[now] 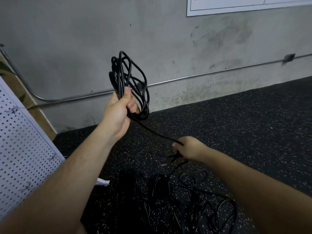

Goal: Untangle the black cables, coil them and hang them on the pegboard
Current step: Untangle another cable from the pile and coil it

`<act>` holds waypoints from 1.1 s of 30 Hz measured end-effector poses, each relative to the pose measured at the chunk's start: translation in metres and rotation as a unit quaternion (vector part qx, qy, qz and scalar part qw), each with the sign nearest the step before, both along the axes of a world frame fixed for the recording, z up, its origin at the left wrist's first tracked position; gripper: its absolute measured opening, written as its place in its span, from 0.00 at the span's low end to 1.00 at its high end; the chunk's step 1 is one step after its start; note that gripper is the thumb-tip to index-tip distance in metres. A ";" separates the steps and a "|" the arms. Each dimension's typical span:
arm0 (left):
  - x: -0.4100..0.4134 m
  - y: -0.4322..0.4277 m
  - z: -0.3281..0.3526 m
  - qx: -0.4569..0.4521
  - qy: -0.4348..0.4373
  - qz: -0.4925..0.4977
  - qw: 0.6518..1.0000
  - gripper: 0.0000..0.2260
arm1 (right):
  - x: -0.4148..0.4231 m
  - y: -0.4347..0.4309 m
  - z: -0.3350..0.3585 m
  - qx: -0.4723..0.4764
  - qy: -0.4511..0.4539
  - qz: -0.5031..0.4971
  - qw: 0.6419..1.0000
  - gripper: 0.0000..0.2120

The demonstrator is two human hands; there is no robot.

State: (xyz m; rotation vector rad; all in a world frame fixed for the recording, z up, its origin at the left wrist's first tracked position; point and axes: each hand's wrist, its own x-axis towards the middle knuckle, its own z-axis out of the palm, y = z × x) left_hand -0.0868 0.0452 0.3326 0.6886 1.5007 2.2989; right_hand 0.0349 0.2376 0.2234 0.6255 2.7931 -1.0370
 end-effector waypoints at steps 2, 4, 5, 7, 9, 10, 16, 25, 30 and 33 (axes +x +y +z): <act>0.002 -0.003 0.000 0.003 -0.008 -0.018 1.000 0.05 | -0.001 0.017 0.007 0.003 0.029 -0.026 0.999 0.14; 0.008 -0.002 -0.001 -0.007 -0.001 -0.023 1.000 0.05 | 0.001 0.024 0.007 0.024 0.006 -0.021 0.999 0.13; 0.011 0.000 -0.002 -0.018 0.006 -0.024 1.000 0.05 | 0.002 0.024 0.005 0.038 -0.005 -0.019 0.999 0.12; 0.018 0.005 -0.005 -0.053 0.031 -0.021 0.998 0.06 | 0.001 0.022 0.004 0.064 -0.007 -0.035 0.997 0.11; 0.022 0.008 -0.008 -0.093 0.062 -0.017 0.994 0.05 | -0.002 0.023 0.011 0.036 0.030 -0.088 0.995 0.12; 0.023 0.010 -0.008 -0.108 0.071 -0.020 0.991 0.05 | -0.003 0.027 0.015 0.002 0.050 -0.121 0.991 0.13; 0.019 0.006 -0.014 -0.138 0.056 -0.069 0.986 0.04 | 0.002 0.055 0.038 -0.178 0.095 -0.192 0.961 0.16; 0.014 0.003 -0.022 -0.161 0.108 -0.068 0.979 0.06 | 0.020 0.080 0.040 0.016 0.068 -0.188 0.980 0.18; 0.018 0.010 -0.031 -0.272 0.209 -0.019 0.939 0.06 | 0.020 0.064 0.069 -0.154 0.033 -0.210 0.965 0.28; 0.027 0.014 -0.031 -0.370 0.269 0.033 0.889 0.17 | 0.016 0.058 0.088 -0.495 0.096 -0.223 0.834 0.09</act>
